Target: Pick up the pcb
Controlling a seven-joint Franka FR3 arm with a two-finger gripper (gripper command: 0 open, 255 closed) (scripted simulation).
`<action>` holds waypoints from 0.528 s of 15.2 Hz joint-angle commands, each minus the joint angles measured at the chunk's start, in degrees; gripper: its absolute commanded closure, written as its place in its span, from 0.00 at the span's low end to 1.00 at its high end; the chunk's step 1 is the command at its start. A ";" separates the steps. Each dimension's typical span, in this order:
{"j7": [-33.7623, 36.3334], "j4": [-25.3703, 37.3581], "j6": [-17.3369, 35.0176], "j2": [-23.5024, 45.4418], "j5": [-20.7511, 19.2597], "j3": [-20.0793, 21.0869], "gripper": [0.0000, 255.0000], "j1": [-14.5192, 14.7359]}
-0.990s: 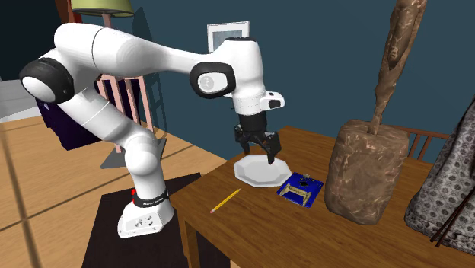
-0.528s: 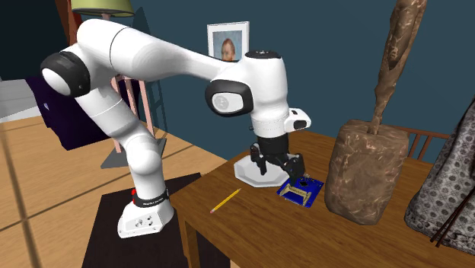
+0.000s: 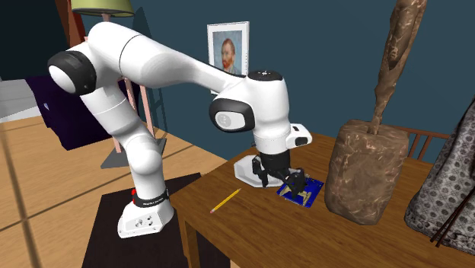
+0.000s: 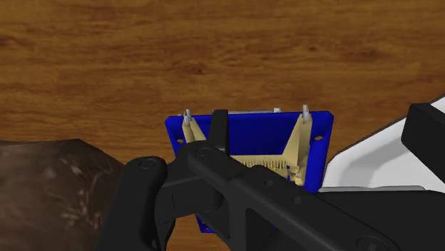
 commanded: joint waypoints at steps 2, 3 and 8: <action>-0.19 -0.29 0.47 0.16 0.10 -0.25 1.00 0.07; -0.20 -0.32 0.50 0.17 0.10 -0.26 1.00 0.07; -0.23 -0.29 0.51 0.21 0.13 -0.30 1.00 0.10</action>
